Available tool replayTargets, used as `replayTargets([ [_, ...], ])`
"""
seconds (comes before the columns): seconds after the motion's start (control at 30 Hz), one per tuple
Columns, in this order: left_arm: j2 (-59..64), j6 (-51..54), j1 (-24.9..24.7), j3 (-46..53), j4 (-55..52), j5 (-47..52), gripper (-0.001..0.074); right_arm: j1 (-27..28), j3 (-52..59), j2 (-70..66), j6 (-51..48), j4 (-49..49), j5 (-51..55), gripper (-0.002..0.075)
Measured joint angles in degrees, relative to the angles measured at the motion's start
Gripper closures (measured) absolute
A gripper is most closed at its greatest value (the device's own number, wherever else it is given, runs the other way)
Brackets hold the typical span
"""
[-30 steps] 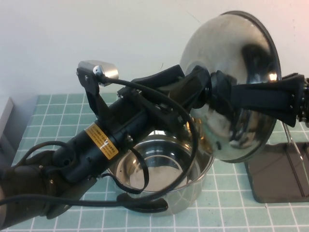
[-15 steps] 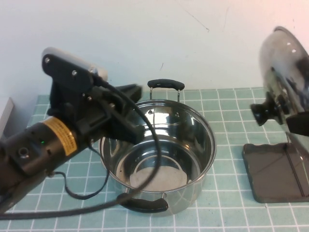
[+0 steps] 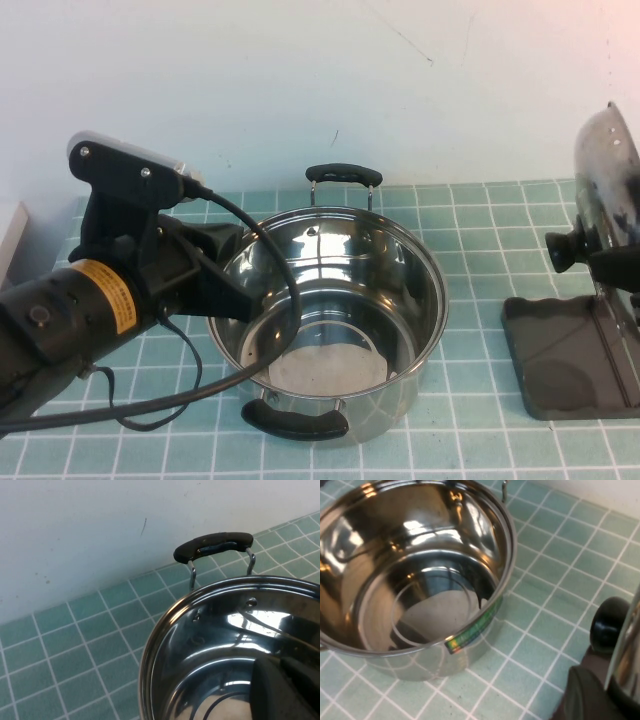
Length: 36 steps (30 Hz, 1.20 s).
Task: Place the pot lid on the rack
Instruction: Place the pot lid on the pot rack
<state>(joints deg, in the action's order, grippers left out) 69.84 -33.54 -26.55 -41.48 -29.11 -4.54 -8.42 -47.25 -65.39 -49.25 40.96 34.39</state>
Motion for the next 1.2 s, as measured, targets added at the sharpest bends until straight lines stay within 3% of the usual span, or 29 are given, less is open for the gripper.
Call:
replayTargets([
  [0.3,0.0,0.0,0.0,0.0,0.0,1.6,0.0734,0.0,0.2,-2.8,0.5,-1.6,-2.3,0.0613],
  [0.5,0.0,0.0,0.0,0.0,0.0,3.1,0.0734,0.0,0.2,-2.8,6.9,-9.6,-2.6,0.0547],
  [0.7,-0.5,0.0,0.0,0.0,0.1,3.5,0.0734,0.0,0.2,-0.4,10.7,-13.9,-0.7,0.0531],
  [1.2,-16.5,-1.4,0.0,6.1,0.1,7.0,0.0734,0.0,0.2,33.0,18.3,-23.6,3.7,0.0531],
])
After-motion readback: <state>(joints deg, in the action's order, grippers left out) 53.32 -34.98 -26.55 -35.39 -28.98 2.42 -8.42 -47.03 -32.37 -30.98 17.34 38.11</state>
